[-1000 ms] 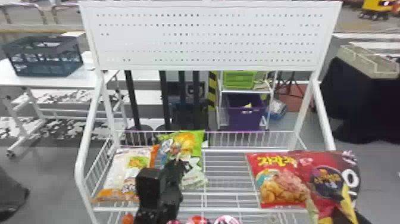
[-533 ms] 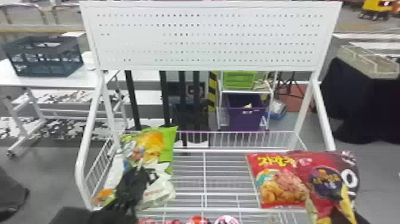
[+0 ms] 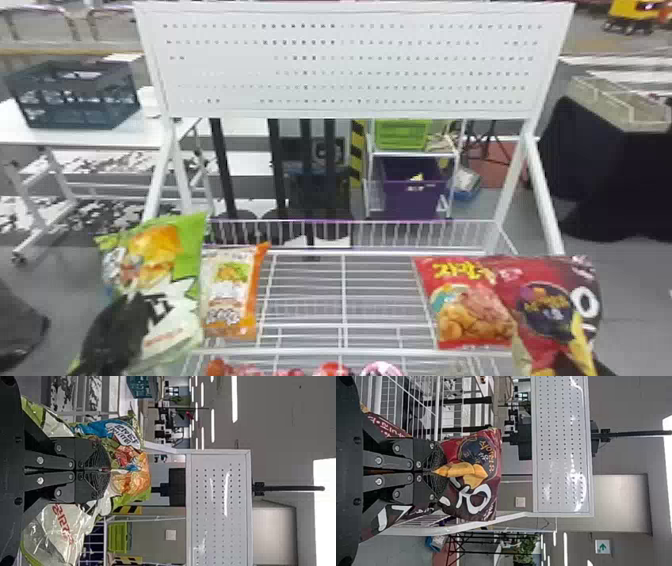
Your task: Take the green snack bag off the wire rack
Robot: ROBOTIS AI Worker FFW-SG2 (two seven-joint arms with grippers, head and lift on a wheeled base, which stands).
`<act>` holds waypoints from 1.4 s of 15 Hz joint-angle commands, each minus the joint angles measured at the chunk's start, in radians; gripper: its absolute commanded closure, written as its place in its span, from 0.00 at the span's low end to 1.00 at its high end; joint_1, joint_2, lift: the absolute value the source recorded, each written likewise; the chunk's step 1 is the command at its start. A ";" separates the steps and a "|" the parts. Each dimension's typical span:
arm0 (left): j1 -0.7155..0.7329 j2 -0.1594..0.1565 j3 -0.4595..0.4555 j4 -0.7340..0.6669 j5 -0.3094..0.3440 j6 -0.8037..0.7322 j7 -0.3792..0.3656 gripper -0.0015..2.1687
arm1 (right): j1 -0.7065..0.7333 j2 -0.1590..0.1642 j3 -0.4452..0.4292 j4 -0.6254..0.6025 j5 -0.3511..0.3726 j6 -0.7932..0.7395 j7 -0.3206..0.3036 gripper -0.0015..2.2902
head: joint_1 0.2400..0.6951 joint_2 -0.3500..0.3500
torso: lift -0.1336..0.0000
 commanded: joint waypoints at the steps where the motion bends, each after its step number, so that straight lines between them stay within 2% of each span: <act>1: 0.037 -0.035 0.097 0.000 0.042 -0.006 -0.076 0.93 | 0.011 0.000 -0.002 0.000 0.000 -0.007 0.003 0.98 | 0.57 0.50 | 1.00; 5: 0.056 -0.051 0.120 -0.006 0.040 -0.006 -0.162 0.93 | 0.015 0.002 -0.002 -0.002 0.003 -0.007 0.003 0.98 | 0.57 0.50 | 1.00; 21: 0.063 -0.052 0.101 -0.004 0.021 -0.012 -0.156 0.93 | 0.055 0.005 -0.008 -0.023 0.004 -0.044 0.007 0.98 | 0.57 0.50 | 1.00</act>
